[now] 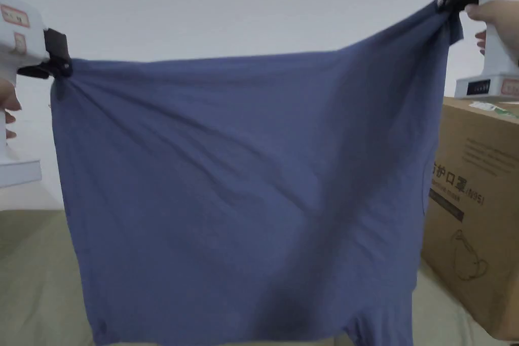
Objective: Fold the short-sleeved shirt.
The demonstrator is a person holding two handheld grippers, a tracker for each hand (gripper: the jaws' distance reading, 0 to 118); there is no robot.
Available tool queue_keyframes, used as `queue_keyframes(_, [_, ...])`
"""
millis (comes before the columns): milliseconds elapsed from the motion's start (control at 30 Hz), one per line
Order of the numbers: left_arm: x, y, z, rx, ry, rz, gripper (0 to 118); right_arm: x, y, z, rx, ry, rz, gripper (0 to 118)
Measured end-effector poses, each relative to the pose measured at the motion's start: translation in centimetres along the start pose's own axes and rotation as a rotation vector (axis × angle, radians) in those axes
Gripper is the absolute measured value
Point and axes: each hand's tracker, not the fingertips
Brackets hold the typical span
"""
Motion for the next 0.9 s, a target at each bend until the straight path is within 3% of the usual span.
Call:
queue_keyframes(200, [0.4, -3.2, -3.0, 0.018, 0.028, -0.013, 2, 0.4, -3.2, -3.1, 0.01, -0.013, 0.004, 1])
queue_keyframes(300, [0.0, -8.7, -5.3, -0.111, 0.023, 0.023, 2, 1.3, -10.6, -6.1, -0.1, -0.024, -0.039, 1])
queue_keyframes(333, [-3.2, -9.4, -11.0, -0.165, 0.02, 0.033, 2, 1.6, -14.0, -7.0, -0.144, -0.029, -0.052, 1])
queue_keyframes(433, [-4.6, -19.1, -12.7, -0.342, -0.009, 0.103, 2, 2.8, -26.4, -8.6, -0.344, -0.012, -0.127, 1])
queue_keyframes(500, [-4.4, -26.8, -10.9, -0.463, -0.015, 0.127, 2, 3.9, -35.4, -8.4, -0.478, -0.009, -0.181, 1])
queue_keyframes(600, [-5.3, -36.7, -7.1, -0.596, -0.013, 0.13, 2, 5.5, -47.3, -5.0, -0.679, -0.019, -0.179, 1])
queue_keyframes(667, [-6.3, -41.2, -3.6, -0.649, -0.009, 0.137, 2, 7.2, -53.5, 0.8, -0.773, -0.002, -0.172, 1])
queue_keyframes(700, [-7.1, -42.7, -1.9, -0.662, -0.031, 0.159, 2, 7.9, -55.5, 2.9, -0.816, 0.002, -0.15, 1])
queue_keyframes(767, [-7.3, -45.6, 2.3, -0.703, -0.019, 0.15, 2, 9.7, -58.8, 7.3, -0.868, 0.023, -0.217, 1])
queue_keyframes(900, [-8.6, -47.2, 10.2, -0.7, -0.045, 0.115, 2, 12.4, -59.4, 16.3, -0.868, 0.071, -0.225, 1])
